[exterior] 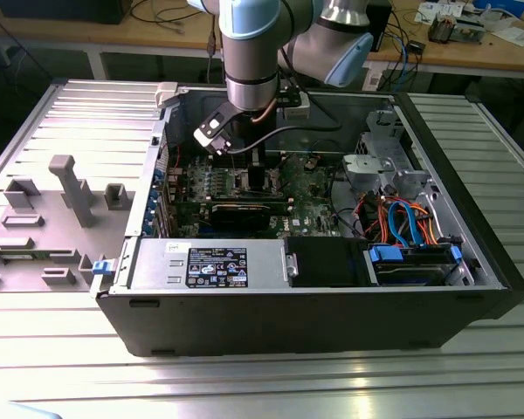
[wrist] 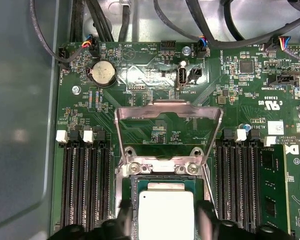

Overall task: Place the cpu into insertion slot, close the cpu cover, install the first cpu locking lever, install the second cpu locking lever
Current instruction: 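Place the cpu into insertion slot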

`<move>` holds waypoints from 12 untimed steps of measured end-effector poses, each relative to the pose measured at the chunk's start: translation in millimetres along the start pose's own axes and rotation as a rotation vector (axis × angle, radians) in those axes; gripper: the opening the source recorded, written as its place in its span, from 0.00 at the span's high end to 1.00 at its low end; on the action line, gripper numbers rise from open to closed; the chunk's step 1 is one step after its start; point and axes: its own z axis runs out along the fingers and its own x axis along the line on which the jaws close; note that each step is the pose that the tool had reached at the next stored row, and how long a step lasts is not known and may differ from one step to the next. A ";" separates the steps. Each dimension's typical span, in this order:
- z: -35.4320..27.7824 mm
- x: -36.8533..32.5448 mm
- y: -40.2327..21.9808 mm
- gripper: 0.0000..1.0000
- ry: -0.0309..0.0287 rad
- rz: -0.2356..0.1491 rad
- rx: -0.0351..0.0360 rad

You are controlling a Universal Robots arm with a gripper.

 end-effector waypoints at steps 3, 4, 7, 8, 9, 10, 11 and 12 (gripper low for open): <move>0.0 0.1 0.0 0.32 -0.0001 0.000 0.0000; 0.0 0.3 0.0 0.32 -0.0001 0.000 0.0000; 0.1 1.8 0.2 0.32 0.0000 0.000 0.0000; 0.1 2.2 0.4 0.32 0.0002 0.000 0.0000; 0.2 2.3 0.5 0.32 0.0003 0.000 0.0000; 0.2 2.4 0.6 0.32 0.0003 0.000 -0.0001; 0.3 2.4 0.8 0.32 0.0004 -0.001 -0.0001; 0.4 2.5 1.0 0.32 0.0005 -0.001 -0.0001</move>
